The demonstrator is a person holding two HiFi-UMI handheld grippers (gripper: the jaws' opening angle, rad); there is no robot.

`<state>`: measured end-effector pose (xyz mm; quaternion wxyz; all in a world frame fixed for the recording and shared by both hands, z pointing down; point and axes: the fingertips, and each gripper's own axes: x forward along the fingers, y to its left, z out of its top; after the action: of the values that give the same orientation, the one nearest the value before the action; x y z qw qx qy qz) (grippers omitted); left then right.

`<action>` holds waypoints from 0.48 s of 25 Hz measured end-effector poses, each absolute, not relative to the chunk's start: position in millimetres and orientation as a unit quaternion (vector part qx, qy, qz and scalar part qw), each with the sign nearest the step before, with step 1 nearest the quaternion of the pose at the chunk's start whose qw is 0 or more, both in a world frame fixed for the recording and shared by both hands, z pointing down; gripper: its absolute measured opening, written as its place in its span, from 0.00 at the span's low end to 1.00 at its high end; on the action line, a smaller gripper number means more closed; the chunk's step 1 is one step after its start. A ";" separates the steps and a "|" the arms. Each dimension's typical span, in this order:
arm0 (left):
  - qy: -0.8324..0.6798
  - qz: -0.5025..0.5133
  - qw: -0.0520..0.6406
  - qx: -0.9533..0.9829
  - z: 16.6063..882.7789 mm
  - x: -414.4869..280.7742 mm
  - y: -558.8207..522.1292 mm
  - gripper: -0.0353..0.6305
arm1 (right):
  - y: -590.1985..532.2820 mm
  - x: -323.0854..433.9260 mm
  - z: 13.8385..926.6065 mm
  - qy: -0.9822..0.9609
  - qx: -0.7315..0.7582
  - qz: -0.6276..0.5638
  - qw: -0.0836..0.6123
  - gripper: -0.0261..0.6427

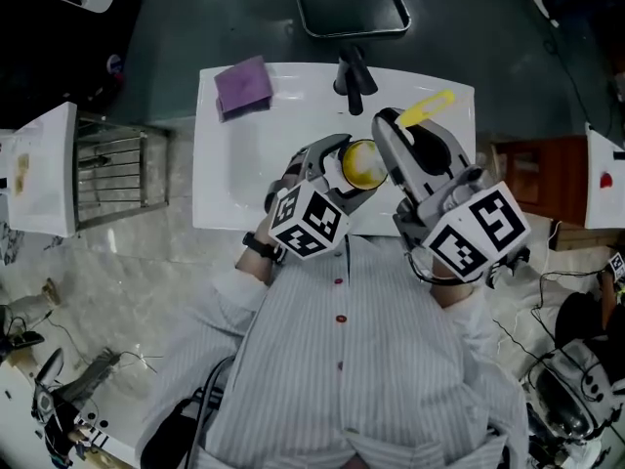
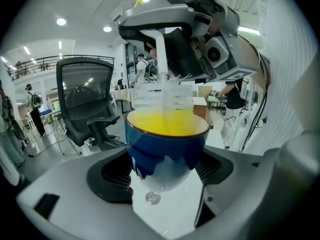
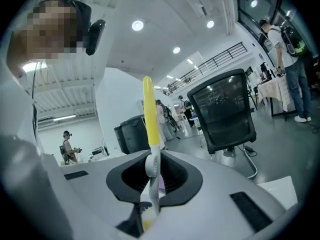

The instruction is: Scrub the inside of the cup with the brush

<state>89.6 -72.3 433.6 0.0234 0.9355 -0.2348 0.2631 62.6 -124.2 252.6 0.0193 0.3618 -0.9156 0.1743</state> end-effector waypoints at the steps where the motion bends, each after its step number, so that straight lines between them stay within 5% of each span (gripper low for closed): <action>1: -0.233 0.263 0.022 0.936 433.7 89.5 -70.7 0.63 | -123.9 61.6 255.3 -0.915 0.363 0.174 0.022 0.12; 12: -0.258 0.243 0.051 0.934 430.9 71.2 -83.1 0.63 | -113.1 88.1 260.9 -0.904 0.389 0.175 0.033 0.12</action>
<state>71.2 -83.1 430.9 0.0512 0.9337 -0.2580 0.2429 88.1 -113.1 260.9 0.0326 0.3895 -0.9036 0.1754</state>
